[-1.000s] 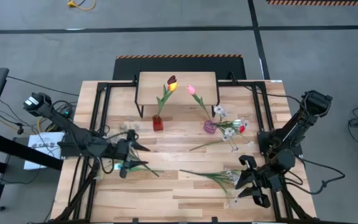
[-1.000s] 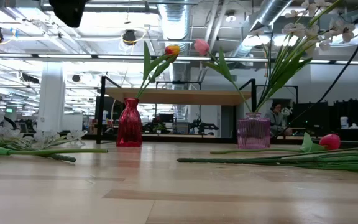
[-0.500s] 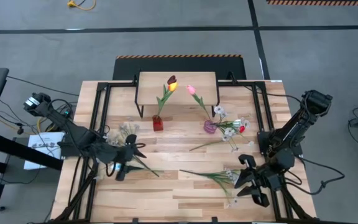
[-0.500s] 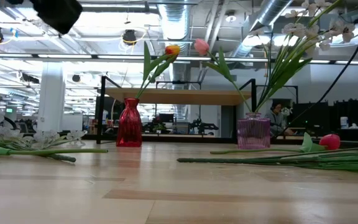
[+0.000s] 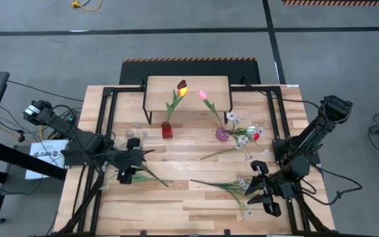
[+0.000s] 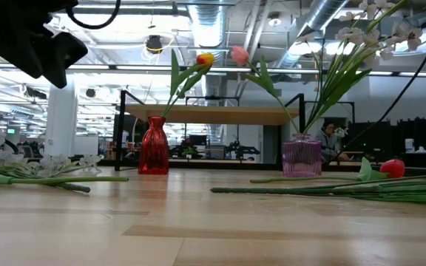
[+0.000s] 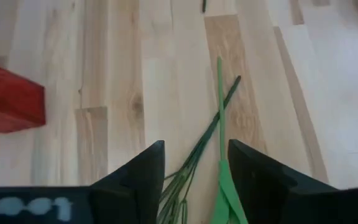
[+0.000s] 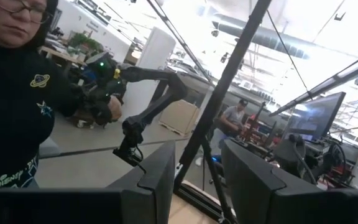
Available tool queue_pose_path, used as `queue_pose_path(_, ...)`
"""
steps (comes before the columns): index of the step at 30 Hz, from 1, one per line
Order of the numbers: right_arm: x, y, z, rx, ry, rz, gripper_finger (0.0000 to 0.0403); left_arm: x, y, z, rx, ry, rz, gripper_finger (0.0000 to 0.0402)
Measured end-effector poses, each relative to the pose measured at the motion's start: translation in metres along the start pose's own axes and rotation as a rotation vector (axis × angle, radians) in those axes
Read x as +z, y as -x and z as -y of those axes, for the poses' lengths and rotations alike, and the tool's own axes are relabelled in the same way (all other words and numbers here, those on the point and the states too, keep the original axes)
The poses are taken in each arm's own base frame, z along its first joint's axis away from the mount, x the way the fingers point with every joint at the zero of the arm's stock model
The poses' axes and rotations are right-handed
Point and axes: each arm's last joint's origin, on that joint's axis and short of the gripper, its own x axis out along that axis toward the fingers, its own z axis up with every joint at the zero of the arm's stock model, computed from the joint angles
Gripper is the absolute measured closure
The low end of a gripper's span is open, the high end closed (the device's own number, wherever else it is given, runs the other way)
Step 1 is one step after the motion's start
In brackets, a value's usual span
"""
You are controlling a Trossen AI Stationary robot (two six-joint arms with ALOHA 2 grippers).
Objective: Pick and place flowers into a vace then onto a shelf
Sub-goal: Put the left white flowers into the pink vase
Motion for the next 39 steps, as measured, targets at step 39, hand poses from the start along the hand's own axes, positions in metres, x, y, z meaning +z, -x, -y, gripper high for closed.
queue_pose_path(39,0.015,-0.015,0.005,-0.059,-0.001,-0.04,0.0253,-0.029,-0.095,-0.009,0.083,-0.073,-0.564,0.0323)
